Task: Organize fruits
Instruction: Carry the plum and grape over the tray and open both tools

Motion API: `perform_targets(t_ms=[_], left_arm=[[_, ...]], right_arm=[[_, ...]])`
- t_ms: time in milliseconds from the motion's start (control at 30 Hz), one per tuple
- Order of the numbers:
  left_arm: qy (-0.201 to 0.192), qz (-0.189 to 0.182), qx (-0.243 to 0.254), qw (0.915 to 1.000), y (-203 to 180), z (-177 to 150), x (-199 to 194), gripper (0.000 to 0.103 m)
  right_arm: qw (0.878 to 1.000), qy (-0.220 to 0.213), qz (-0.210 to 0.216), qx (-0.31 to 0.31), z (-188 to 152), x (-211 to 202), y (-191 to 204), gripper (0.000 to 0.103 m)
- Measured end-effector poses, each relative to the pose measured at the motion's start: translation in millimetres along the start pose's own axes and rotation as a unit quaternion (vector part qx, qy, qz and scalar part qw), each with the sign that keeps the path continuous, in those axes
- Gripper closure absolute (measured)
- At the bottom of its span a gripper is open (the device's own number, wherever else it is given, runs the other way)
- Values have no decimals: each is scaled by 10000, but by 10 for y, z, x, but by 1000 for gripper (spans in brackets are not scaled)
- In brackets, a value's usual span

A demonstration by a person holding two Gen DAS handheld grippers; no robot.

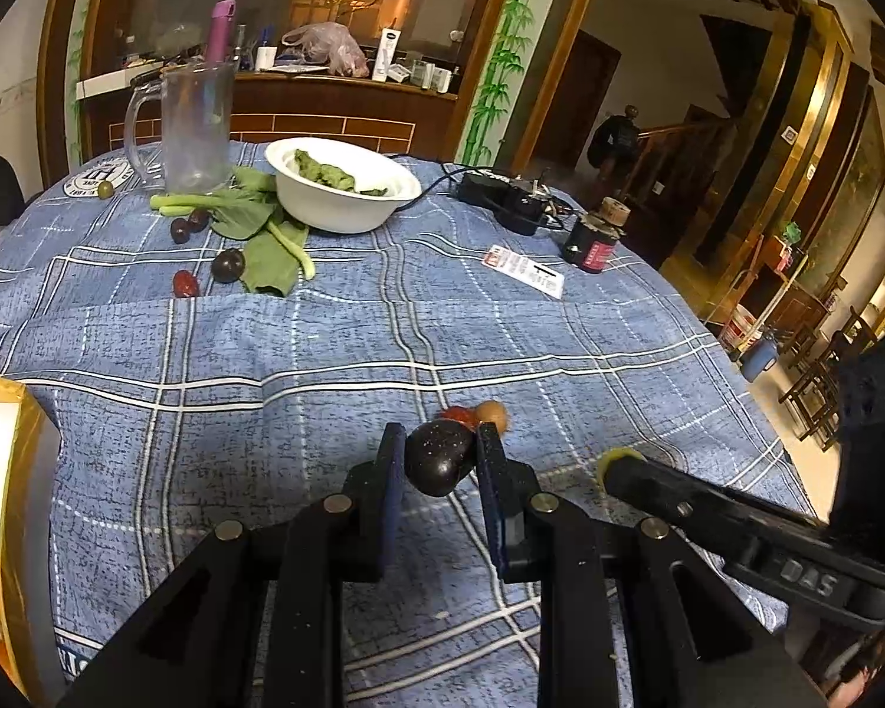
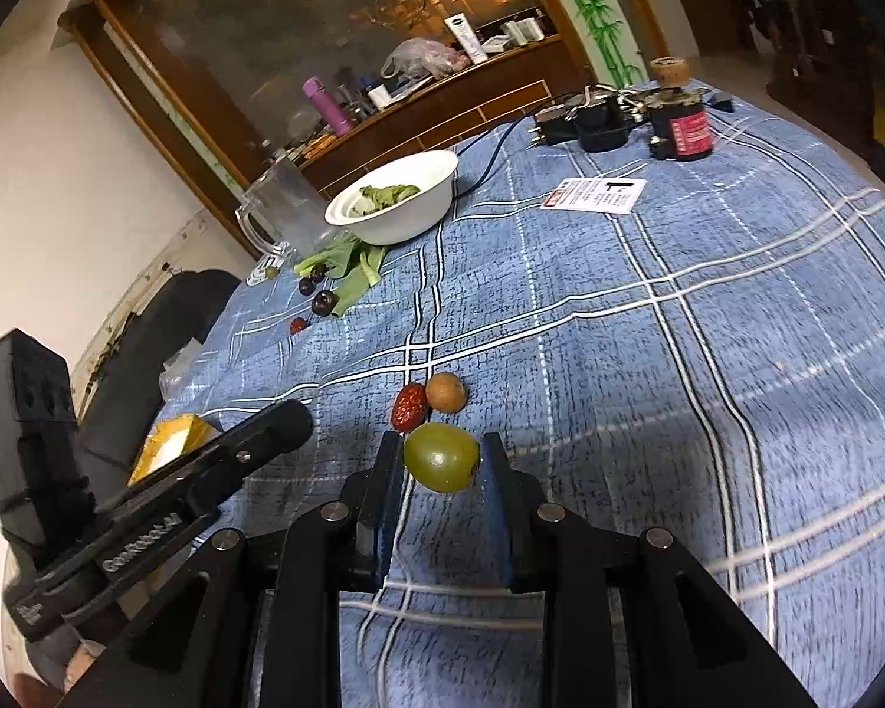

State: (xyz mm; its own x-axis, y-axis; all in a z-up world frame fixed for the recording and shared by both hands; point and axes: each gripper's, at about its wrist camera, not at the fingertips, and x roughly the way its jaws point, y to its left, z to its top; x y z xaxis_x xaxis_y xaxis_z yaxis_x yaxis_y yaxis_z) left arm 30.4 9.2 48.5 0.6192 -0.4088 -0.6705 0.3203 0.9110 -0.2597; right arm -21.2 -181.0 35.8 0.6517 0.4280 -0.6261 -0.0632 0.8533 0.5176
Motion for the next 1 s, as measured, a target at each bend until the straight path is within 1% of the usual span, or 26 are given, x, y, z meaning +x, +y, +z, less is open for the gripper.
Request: perform_targets(t_ms=[100,167,267,367,433,533,633,733,767,833,900,933,967,1000], left_arm=[[8,-156,86,9998,-109,-38,-28,81],[24,-213,162,9996,-189,-74,-52,81],[146,-475,-36,9988,-223,-115,-126,81],[143,-645,-245,9975,-199,-197,-377,81],[27,-577,-310,9978,-155,-260,-578,80],[-165,-277,-563,9979,10,-427,-987,80],[-269,-25,-763,9967,182,-560,-1285,80],[-328,480,-999,9933,492,-650,-1624,80],[-378,579,-1077,9918,592,-654,-1703,80],[-585,969,-1256,9856,828,-694,-1950,80],[-722,1561,-1405,9750,1068,-735,-2165,80],[-720,1830,-1468,9694,1187,-752,-2240,80],[-715,1965,-1505,9662,1260,-764,-2281,80],[-692,2172,-1557,9611,1367,-782,-2323,80]], right_arm=[[9996,61,115,250,-125,-185,0,75],[9995,80,68,289,-222,-327,26,75],[9996,-20,-37,265,-348,-577,104,75],[9997,-111,-28,211,-426,-757,196,75],[9998,-153,2,143,-477,-827,288,75],[9999,-129,81,50,-556,-873,438,75],[9997,-30,225,7,-641,-887,562,75],[9992,3,375,-116,-662,-920,715,75],[9988,8,447,-181,-659,-928,782,75],[9975,60,632,-325,-638,-913,943,75],[9951,131,851,-494,-619,-858,1137,75],[9939,170,922,-585,-615,-822,1233,75],[9919,232,1021,-719,-618,-768,1365,75],[9904,278,1084,-812,-626,-720,1456,75]])
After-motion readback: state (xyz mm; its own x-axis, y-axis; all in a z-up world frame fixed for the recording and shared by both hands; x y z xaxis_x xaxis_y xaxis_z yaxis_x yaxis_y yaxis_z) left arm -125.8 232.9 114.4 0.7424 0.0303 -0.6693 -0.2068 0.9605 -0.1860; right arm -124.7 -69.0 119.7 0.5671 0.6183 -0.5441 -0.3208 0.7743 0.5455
